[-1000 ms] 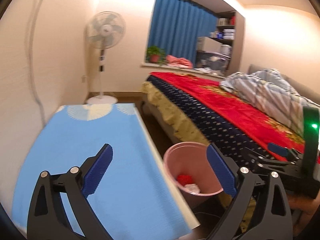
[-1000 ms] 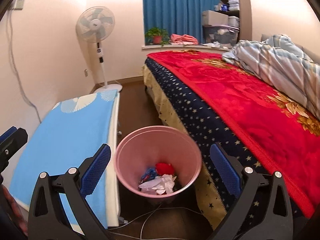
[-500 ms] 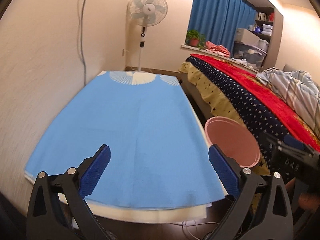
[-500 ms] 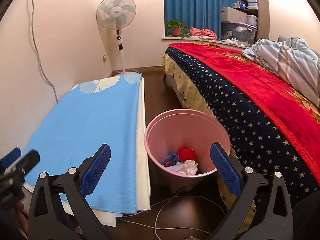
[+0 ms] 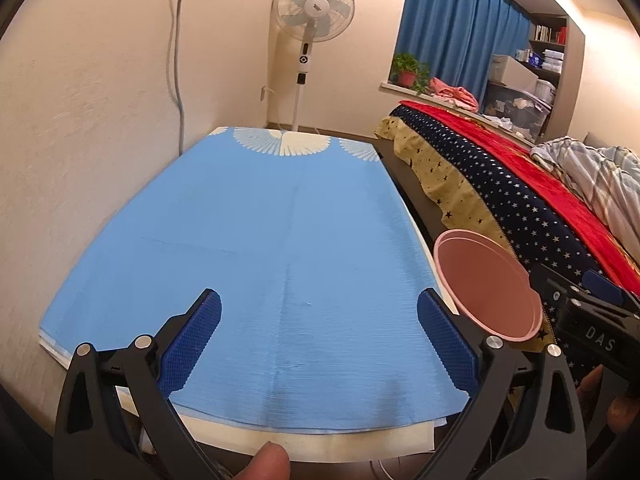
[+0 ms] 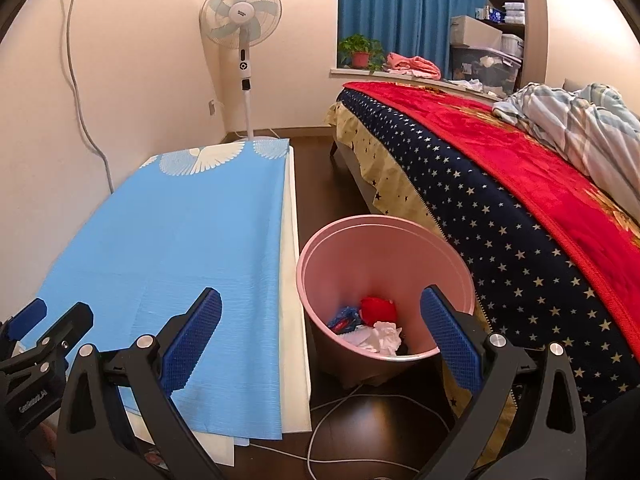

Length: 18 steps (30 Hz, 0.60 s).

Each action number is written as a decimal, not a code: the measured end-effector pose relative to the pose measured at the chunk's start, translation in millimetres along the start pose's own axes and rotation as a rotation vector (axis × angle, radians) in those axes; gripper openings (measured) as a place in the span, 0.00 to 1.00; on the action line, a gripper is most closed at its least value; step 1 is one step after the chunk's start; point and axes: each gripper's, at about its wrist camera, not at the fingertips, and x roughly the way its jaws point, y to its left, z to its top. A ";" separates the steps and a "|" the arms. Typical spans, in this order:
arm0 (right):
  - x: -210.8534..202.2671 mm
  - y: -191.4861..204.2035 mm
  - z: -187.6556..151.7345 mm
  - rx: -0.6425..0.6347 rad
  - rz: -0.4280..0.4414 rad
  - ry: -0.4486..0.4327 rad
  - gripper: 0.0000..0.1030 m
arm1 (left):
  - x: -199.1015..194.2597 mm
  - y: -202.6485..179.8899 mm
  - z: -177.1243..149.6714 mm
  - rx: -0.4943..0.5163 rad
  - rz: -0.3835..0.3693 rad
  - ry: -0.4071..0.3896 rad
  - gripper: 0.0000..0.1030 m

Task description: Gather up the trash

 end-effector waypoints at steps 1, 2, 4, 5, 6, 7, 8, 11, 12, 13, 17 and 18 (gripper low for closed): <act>2.2 1.0 -1.7 -0.006 -0.003 0.002 0.95 | 1.2 -0.3 -0.6 0.005 0.005 0.000 0.92; 5.2 1.7 -3.4 -0.010 -0.008 0.007 0.95 | 2.6 -0.7 -1.1 0.011 0.011 0.000 0.92; 11.3 2.2 -5.8 -0.010 -0.010 0.021 0.95 | 4.7 0.2 -1.5 0.009 0.019 0.002 0.92; 14.2 2.3 -6.4 -0.007 -0.011 0.029 0.95 | 5.7 1.0 -1.3 0.003 0.021 0.004 0.92; 16.0 2.6 -7.1 -0.007 -0.011 0.032 0.95 | 6.6 0.7 -1.0 0.002 0.022 0.005 0.92; 17.4 3.9 -7.5 -0.012 -0.013 0.031 0.95 | 8.0 0.1 -1.3 0.005 0.023 0.007 0.92; 17.6 5.0 -7.8 -0.017 -0.013 0.030 0.95 | 9.1 -0.6 -1.7 0.011 0.026 0.009 0.92; 16.9 6.1 -7.6 -0.016 -0.009 0.023 0.95 | 10.8 -2.4 -3.4 0.018 0.023 0.014 0.92; 16.8 5.1 -7.5 -0.015 -0.011 0.022 0.95 | 10.7 -2.9 -3.8 0.021 0.023 0.013 0.92; 17.0 4.4 -7.6 -0.012 -0.013 0.022 0.95 | 10.8 -2.7 -3.8 0.022 0.023 0.013 0.92; 18.1 3.3 -8.0 -0.007 -0.015 0.027 0.95 | 10.8 -2.3 -4.2 0.022 0.023 0.013 0.92; 17.8 3.8 -7.9 -0.009 -0.015 0.026 0.95 | 10.8 -2.3 -4.1 0.023 0.021 0.013 0.92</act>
